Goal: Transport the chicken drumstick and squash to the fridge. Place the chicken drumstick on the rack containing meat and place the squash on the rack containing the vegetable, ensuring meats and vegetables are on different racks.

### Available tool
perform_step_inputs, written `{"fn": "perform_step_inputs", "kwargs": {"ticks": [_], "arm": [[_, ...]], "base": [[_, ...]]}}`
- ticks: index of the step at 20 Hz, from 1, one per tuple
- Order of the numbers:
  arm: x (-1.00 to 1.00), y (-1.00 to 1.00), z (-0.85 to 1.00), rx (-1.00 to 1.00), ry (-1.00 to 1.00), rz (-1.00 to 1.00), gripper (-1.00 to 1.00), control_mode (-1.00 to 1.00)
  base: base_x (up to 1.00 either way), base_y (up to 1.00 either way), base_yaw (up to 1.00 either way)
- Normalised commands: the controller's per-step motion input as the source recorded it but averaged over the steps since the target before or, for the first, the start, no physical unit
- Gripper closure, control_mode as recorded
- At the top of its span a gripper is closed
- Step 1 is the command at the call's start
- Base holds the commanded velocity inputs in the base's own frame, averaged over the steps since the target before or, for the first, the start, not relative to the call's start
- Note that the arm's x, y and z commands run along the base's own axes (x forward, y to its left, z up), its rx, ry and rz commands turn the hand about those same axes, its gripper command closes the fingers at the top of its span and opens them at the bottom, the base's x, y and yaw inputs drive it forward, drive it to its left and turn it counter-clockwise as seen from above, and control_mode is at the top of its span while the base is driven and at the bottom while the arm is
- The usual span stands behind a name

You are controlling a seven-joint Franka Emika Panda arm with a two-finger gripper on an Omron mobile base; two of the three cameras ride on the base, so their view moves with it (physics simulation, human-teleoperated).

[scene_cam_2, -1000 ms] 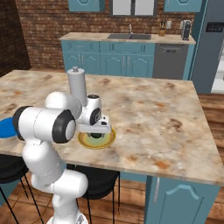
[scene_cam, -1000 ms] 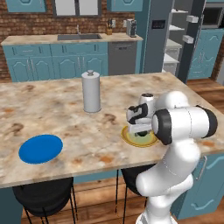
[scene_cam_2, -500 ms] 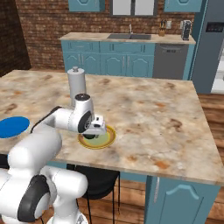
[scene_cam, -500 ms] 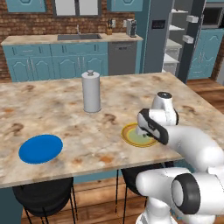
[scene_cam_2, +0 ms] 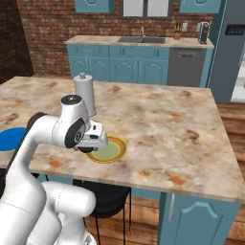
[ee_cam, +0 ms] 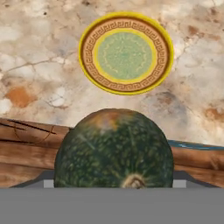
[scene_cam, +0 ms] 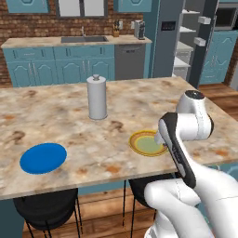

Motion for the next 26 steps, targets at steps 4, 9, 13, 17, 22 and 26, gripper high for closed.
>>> {"fn": "perform_step_inputs", "kwargs": {"ticks": [4, 9, 13, 17, 22, 26], "arm": [[-0.96, 0.00, 0.92, 0.01, -0.04, 0.00, 1.00, -1.00], [-0.76, 0.00, 0.97, 0.00, 0.01, 0.00, 1.00, -1.00], [-0.75, 0.00, 1.00, 0.00, 0.00, 0.00, 1.00, -1.00], [-0.81, 0.00, 0.93, 0.00, -0.03, 0.01, 1.00, -1.00], [-0.77, -0.02, 0.54, 0.00, -0.02, 0.00, 1.00, -1.00], [-0.23, -0.14, 0.08, 0.00, 0.00, -0.02, 1.00, 1.00]], "base": [[0.00, 0.00, 0.00], [0.00, 0.00, 0.00], [0.00, 0.00, 0.00], [0.00, 0.00, 0.00], [0.00, 0.00, 0.00], [-0.69, -0.69, -0.04]]}}
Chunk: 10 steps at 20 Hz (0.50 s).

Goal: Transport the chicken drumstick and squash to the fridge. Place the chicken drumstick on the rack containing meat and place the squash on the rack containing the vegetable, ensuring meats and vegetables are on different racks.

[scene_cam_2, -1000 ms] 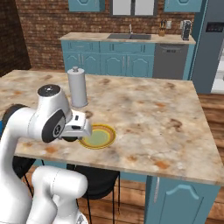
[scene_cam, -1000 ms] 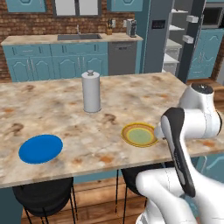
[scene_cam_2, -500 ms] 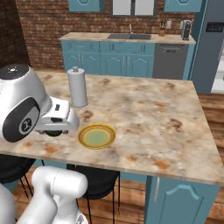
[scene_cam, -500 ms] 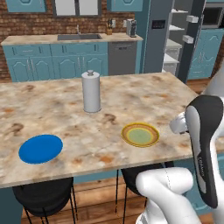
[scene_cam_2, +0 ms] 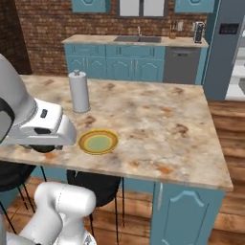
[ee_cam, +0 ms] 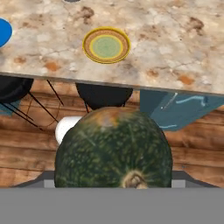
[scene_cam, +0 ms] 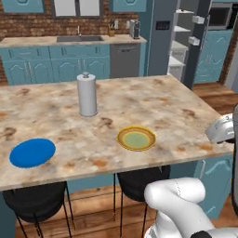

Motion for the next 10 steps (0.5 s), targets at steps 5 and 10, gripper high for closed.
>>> {"fn": "perform_step_inputs", "kwargs": {"ticks": [5, 10], "arm": [[0.00, 0.00, 0.00, 0.00, 0.00, 0.00, 1.00, 1.00], [0.00, 0.00, 0.00, 0.00, 0.00, 0.00, 1.00, 1.00]], "base": [[-0.20, -1.00, -0.01], [-0.02, -1.00, -0.07]]}}
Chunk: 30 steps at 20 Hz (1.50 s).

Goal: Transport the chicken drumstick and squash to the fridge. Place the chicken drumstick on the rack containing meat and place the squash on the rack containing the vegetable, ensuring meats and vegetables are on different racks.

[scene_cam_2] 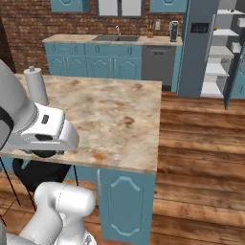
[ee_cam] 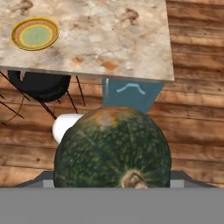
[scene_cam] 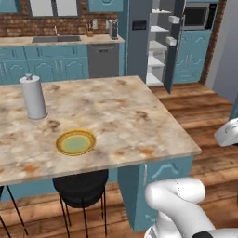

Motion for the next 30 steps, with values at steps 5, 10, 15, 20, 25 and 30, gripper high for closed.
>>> {"fn": "perform_step_inputs", "kwargs": {"ticks": [5, 10, 15, 20, 25, 30], "arm": [[0.00, 0.00, 0.00, 0.00, 0.00, 0.00, 1.00, 1.00], [0.00, 0.00, 0.00, 0.00, 0.00, 0.00, 1.00, 1.00], [0.00, 0.00, 0.00, 0.00, 0.00, 0.00, 1.00, 1.00], [0.00, 0.00, 0.00, 0.00, 0.00, 0.00, 1.00, 1.00], [0.00, 0.00, 0.00, 0.00, 0.00, 0.00, 1.00, 1.00], [0.00, 0.00, 0.00, 0.00, 0.00, 0.00, 1.00, 1.00]], "base": [[0.09, -1.00, 0.00], [0.44, -1.00, 0.01], [0.82, -1.00, 0.08], [0.97, -1.00, 0.08], [1.00, -1.00, 0.12], [1.00, -0.53, 0.14]]}}
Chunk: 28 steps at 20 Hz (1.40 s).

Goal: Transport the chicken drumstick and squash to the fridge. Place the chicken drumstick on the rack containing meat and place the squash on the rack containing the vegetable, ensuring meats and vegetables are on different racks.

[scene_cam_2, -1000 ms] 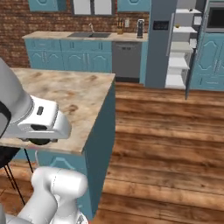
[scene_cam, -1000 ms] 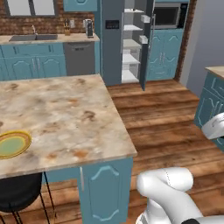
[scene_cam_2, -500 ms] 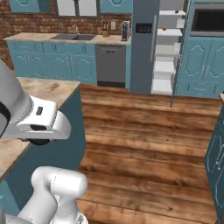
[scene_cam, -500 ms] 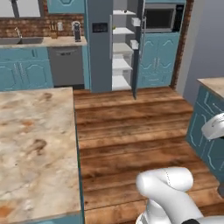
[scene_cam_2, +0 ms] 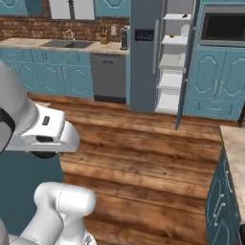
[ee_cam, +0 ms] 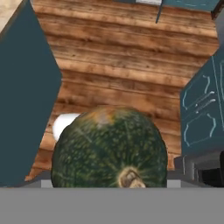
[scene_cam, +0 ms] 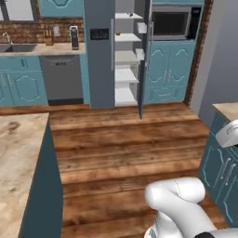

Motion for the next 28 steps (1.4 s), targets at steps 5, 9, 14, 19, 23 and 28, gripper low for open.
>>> {"fn": "perform_step_inputs", "kwargs": {"ticks": [5, 9, 14, 19, 23, 28], "arm": [[0.00, 0.00, 0.00, 0.00, 0.00, 0.00, 1.00, 1.00], [0.00, 0.00, 0.00, 0.00, 0.00, 0.00, 1.00, 1.00], [0.00, 0.00, 0.00, 0.00, 0.00, 0.00, 1.00, 1.00], [0.00, 0.00, 0.00, 0.00, 0.00, 0.00, 1.00, 1.00], [0.00, 0.00, 0.00, 0.00, 0.00, 0.00, 1.00, 1.00], [0.00, 0.00, 0.00, 0.00, 0.00, 0.00, 1.00, 1.00]], "base": [[1.00, 0.04, 0.02], [1.00, 0.09, -0.01], [1.00, 0.10, -0.04], [1.00, 0.24, -0.05], [1.00, 0.41, -0.07], [1.00, 0.46, -0.05]]}}
